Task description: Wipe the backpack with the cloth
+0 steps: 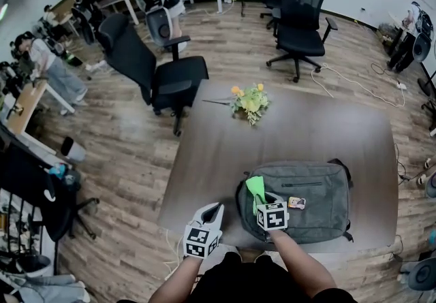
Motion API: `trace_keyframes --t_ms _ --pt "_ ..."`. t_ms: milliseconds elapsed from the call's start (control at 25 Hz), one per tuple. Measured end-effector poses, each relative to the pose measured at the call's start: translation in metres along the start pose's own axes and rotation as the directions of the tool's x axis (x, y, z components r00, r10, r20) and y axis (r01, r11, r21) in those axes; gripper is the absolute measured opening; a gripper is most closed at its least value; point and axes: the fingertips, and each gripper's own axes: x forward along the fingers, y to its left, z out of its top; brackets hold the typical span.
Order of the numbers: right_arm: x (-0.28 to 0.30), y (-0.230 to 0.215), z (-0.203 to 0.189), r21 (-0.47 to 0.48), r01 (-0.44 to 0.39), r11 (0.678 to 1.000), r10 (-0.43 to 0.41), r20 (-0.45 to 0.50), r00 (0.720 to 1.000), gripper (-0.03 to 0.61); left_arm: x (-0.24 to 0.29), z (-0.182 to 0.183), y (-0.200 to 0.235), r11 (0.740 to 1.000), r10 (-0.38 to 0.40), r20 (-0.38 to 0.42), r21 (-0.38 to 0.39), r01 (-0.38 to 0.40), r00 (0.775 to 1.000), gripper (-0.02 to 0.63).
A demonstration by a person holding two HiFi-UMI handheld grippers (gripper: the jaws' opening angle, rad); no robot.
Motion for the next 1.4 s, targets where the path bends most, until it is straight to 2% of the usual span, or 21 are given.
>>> trace_keyframes --t_ms 440,680,920,1160,1400 --pt "-0.024 -0.059 -0.010 0.003 0.125 0.992 -0.125 -0.006 0.992 0.094 0.016 0.001 -0.025 0.998 -0.059 -0.012 0.022 0.059 0.998 0.018" --pt "-0.040 -0.091 -0.018 -0.053 0.181 0.982 -0.183 -0.036 0.982 0.094 0.023 0.004 -0.037 0.996 -0.082 -0.013 0.039 0.082 0.997 0.018" --pt "-0.054 -0.102 -0.017 -0.111 0.219 0.970 -0.224 -0.036 0.974 0.097 0.031 0.003 -0.049 0.993 -0.110 -0.023 0.050 0.111 0.994 0.018" --pt "-0.069 -0.126 -0.021 -0.072 0.259 0.963 -0.263 -0.051 0.963 0.095 0.038 0.004 -0.059 0.989 -0.135 -0.027 0.062 0.136 0.990 0.018" --pt "-0.087 -0.156 -0.026 -0.073 0.327 0.942 -0.332 -0.068 0.941 0.095 0.044 0.003 -0.070 0.985 -0.153 -0.036 0.072 0.155 0.988 0.018"
